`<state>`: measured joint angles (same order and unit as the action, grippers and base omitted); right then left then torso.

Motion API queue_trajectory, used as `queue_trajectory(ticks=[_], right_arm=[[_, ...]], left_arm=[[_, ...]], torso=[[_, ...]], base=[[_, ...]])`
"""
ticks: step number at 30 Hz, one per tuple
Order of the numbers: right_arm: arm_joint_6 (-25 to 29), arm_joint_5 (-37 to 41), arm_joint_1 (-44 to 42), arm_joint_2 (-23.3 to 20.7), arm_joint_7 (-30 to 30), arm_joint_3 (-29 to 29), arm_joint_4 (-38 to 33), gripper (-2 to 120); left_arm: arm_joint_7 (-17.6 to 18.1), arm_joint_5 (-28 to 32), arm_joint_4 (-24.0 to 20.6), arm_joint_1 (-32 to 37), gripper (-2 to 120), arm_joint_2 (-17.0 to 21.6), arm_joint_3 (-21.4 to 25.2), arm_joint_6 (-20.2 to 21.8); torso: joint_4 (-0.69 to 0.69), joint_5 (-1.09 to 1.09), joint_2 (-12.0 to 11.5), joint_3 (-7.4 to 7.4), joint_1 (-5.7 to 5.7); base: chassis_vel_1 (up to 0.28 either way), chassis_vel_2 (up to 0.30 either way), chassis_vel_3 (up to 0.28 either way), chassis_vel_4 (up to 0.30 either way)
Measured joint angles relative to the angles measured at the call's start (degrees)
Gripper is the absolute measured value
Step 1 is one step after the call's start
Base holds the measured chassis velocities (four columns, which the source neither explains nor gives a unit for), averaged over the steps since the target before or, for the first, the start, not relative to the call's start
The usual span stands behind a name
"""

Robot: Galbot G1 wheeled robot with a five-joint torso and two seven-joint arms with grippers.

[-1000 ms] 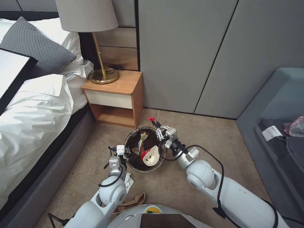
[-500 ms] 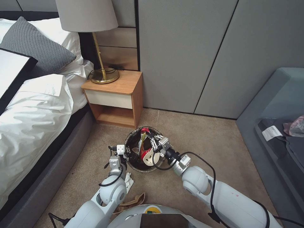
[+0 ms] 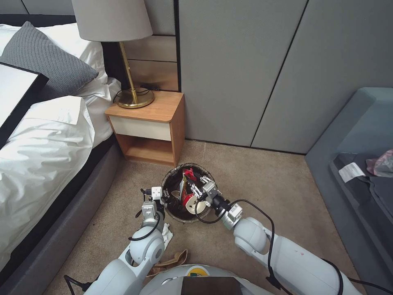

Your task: Pick up the trash bin, then pick up the garbage from the floor and place it into the trash bin.

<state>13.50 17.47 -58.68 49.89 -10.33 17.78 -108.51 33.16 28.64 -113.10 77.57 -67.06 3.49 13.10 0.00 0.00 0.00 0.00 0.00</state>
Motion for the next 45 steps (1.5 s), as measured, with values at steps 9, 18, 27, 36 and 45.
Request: queue_trajectory(ticks=[9,18,27,36,45], right_arm=[[0.0,0.0,0.1,-0.3,-0.4,0.0,-0.2,71],[-0.1,0.5,0.0,-0.4,-0.9,-1.2,-1.4,99],[-0.9,4.5,-2.3,0.5,-4.4,-8.1,-6.3,100],[-5.1,4.5,-7.1,2.0,-10.8,-18.5,-10.4,100],[-12.3,1.5,-16.5,6.4,-13.5,-36.6,-13.5,100]], left_arm=[[0.0,0.1,0.1,-0.4,2,-0.3,0.0,0.0],[0.1,0.2,0.4,-0.7,2,-0.4,0.0,0.0],[0.0,0.2,0.6,-0.6,2,-0.7,0.0,0.0],[0.0,0.1,0.5,-0.1,2,-0.8,0.3,-0.2],[-0.3,-0.9,0.2,0.7,2,-0.3,1.1,-0.7]], torso=[[0.00,0.00,0.0,0.00,0.00],[0.01,0.00,0.0,0.00,0.00],[0.00,0.00,0.0,0.00,0.00],[0.00,0.00,0.0,0.00,0.00],[0.00,0.00,0.0,0.00,0.00]], base=[[0.000,0.000,0.000,0.000],[0.000,0.000,0.000,0.000],[0.000,0.000,0.000,0.000],[0.000,0.000,0.000,0.000],[0.000,0.000,0.000,0.000]])
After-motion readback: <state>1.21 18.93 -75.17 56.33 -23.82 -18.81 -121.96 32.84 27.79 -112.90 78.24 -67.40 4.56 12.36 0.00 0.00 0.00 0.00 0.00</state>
